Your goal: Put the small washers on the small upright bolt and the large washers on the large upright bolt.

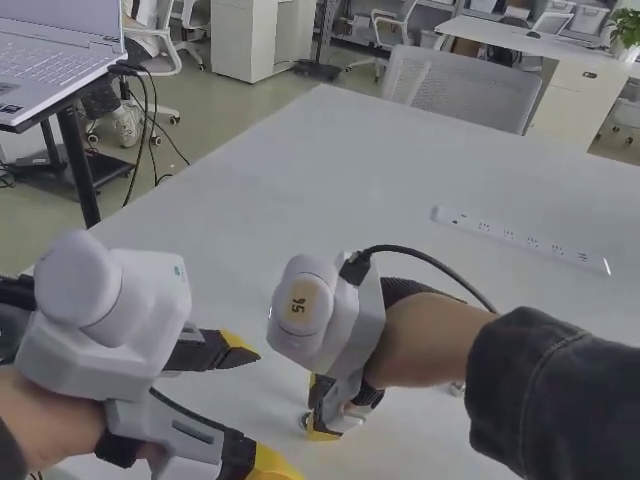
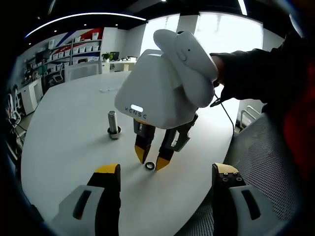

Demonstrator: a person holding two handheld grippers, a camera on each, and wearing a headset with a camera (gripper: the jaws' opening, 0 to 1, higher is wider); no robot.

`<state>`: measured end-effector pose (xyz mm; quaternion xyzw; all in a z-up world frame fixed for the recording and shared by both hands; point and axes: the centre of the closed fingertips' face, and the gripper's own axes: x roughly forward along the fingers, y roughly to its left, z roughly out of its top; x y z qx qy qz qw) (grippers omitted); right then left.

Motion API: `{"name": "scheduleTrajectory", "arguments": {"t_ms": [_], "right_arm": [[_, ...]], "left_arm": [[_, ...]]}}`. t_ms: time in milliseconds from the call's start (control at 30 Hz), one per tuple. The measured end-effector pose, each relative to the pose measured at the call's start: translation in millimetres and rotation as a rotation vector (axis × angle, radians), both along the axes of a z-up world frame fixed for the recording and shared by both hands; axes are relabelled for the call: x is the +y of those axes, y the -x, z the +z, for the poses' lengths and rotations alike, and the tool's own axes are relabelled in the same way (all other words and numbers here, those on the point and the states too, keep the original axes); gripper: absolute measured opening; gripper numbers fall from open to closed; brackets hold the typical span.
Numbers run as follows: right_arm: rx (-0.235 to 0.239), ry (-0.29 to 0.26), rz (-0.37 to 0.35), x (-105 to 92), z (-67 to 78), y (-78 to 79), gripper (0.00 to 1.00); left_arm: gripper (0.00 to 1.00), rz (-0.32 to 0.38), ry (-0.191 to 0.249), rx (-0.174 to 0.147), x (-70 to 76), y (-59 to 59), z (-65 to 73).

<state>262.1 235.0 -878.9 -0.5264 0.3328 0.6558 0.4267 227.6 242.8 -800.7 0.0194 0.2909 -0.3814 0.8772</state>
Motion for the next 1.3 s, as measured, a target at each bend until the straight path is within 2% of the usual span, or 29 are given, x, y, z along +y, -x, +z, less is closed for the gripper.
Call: {"name": "scheduleTrajectory", "arguments": {"t_ms": [267,1000,1300], "right_arm": [[-0.007,-0.007,0.011,-0.3,0.4,0.8,0.15],[-0.001,-0.022,-0.006,0.1,0.8,-0.1,0.14],[0.004,-0.005,-0.018,-10.7,1.8,-1.8,0.14]], "left_arm": [[0.75,0.001,-0.001,0.000,0.2,-0.2,0.1],[0.75,0.002,0.001,0.000,0.1,-1.5,1.1],[0.75,0.001,0.000,0.001,-0.3,-1.5,2.0]]}}
